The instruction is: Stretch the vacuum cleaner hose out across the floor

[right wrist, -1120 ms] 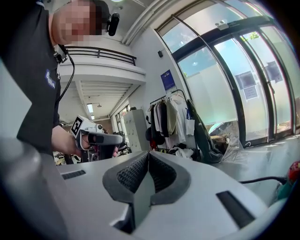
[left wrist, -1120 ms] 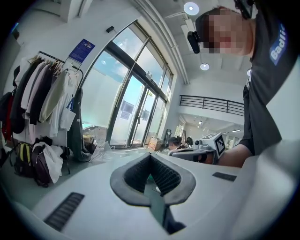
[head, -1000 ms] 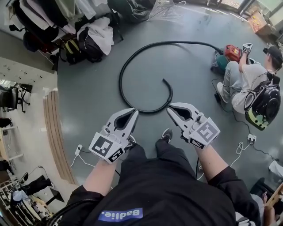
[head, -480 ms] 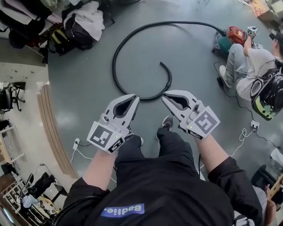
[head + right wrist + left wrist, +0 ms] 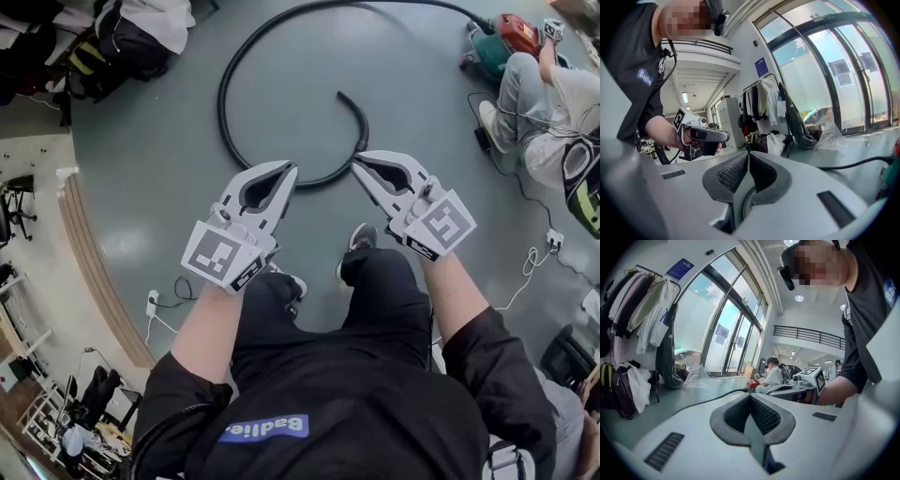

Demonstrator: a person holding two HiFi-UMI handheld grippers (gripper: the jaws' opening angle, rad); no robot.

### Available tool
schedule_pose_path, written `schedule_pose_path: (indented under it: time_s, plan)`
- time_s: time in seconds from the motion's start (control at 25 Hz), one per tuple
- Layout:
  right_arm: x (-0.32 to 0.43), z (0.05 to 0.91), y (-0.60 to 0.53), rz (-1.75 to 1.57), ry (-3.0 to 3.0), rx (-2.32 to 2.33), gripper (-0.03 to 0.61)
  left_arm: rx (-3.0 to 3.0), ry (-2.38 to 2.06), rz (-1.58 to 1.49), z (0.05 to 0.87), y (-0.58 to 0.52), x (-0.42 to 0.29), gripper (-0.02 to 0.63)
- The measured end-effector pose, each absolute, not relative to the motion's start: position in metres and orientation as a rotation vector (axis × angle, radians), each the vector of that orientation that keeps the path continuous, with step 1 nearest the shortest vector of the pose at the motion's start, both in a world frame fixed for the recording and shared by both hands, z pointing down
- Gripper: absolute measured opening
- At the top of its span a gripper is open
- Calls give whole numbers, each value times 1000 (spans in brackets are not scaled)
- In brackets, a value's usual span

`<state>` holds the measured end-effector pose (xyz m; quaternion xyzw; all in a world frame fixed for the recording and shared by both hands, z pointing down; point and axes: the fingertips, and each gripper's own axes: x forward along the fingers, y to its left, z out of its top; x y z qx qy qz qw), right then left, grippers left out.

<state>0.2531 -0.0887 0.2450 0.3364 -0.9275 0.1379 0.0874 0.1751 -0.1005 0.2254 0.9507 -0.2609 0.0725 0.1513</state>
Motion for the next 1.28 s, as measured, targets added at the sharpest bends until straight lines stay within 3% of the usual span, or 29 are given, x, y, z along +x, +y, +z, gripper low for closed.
schedule_pose_path:
  time_s: [0.36, 0.64, 1.28]
  plan:
    - [258, 402, -121, 230, -2761, 956, 25, 2816, -589, 196, 403, -128, 215, -3]
    - [283, 510, -144, 105, -2704, 932, 75, 2871, -450, 481, 585, -133, 235, 9]
    - [306, 587, -126, 195, -2584, 917, 134, 2666, -36, 1315, 887, -25, 253, 153]
